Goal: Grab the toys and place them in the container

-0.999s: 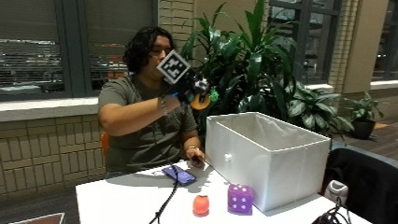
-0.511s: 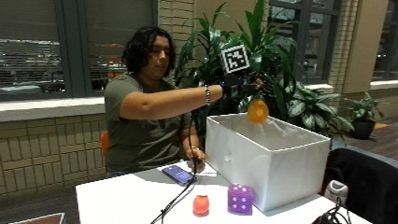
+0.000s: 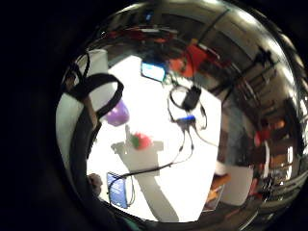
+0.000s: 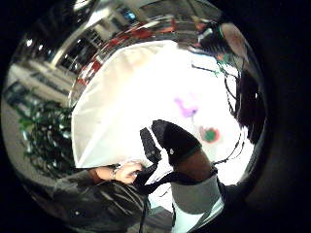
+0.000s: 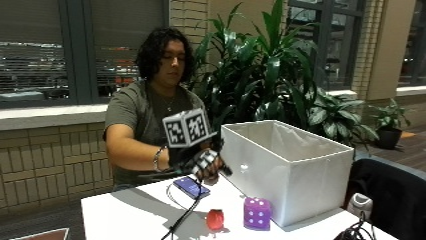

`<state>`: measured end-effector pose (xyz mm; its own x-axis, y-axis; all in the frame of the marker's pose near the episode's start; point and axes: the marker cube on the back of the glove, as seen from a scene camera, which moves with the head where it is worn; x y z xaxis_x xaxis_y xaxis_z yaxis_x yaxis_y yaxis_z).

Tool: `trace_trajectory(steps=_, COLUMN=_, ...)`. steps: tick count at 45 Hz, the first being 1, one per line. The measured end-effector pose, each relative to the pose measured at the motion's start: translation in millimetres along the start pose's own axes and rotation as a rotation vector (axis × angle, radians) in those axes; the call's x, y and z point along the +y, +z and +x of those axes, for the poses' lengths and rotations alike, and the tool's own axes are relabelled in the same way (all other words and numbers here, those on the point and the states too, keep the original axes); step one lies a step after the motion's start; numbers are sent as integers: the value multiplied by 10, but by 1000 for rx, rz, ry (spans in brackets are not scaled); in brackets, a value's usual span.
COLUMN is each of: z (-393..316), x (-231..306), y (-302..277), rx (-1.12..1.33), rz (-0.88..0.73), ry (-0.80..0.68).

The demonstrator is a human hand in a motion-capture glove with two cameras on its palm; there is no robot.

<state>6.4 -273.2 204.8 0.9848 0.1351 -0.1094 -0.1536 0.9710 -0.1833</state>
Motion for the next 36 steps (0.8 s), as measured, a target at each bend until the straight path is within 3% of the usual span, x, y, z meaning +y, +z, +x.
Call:
trace_trajectory(steps=8, z=511, x=292, y=976, rx=31, rz=-152, ry=196)
trace_trajectory(steps=18, z=457, x=355, y=1314, rx=31, rz=-138, ry=192)
trace_trajectory(steps=25, z=293, x=323, y=644, rx=30, rz=49, ry=133)
trace_trajectory(steps=36, z=-695, x=296, y=-1208, rx=-20, rz=306, ry=-108)
